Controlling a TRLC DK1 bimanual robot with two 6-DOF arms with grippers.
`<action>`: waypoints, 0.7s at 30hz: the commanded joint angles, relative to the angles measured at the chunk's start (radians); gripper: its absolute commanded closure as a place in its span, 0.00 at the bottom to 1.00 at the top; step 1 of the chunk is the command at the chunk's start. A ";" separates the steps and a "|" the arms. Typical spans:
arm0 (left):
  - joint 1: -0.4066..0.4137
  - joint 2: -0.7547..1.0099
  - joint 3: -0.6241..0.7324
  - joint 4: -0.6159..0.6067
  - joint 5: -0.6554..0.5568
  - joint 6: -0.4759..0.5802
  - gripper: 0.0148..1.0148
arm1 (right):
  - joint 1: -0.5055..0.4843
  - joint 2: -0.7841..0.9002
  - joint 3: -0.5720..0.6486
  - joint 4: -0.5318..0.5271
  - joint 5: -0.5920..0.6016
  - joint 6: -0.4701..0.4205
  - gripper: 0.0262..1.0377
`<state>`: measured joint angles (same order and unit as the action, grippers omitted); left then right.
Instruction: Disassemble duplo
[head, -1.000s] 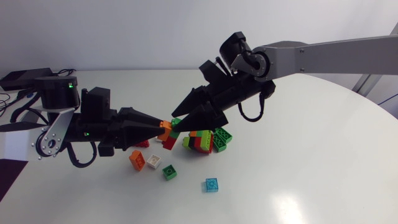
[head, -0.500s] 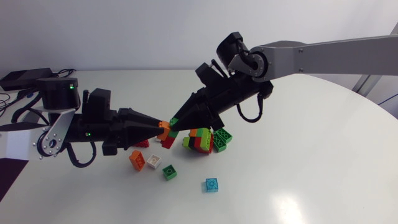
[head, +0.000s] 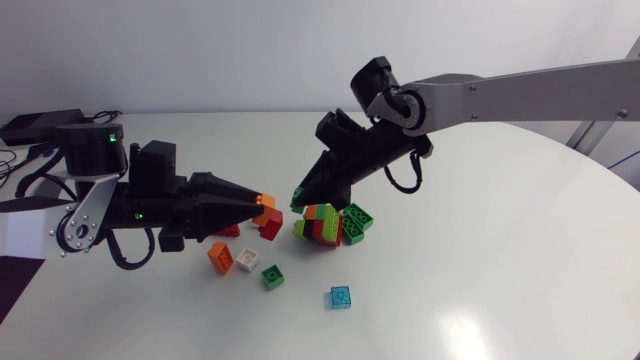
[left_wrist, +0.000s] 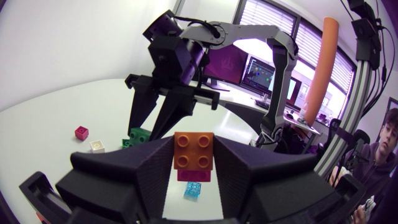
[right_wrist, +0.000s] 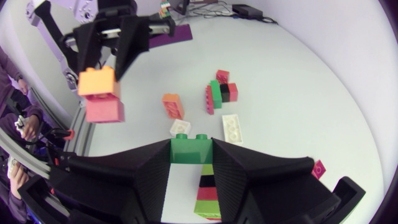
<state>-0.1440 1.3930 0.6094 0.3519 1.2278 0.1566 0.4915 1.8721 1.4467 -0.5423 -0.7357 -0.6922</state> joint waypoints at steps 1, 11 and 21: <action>0.007 -0.014 -0.011 0.010 0.016 -0.020 0.82 | 0.032 0.068 0.014 0.008 0.073 0.022 0.84; 0.017 -0.023 -0.014 0.013 0.016 -0.015 0.82 | 0.061 0.079 0.007 -0.008 0.093 0.003 0.18; 0.038 -0.048 -0.020 0.018 0.016 -0.012 0.82 | 0.010 0.058 0.070 -0.323 -0.334 -0.256 0.04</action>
<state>-0.1120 1.3598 0.6094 0.3553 1.2278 0.1570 0.4961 1.9457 1.4887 -0.8211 -1.0443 -0.8566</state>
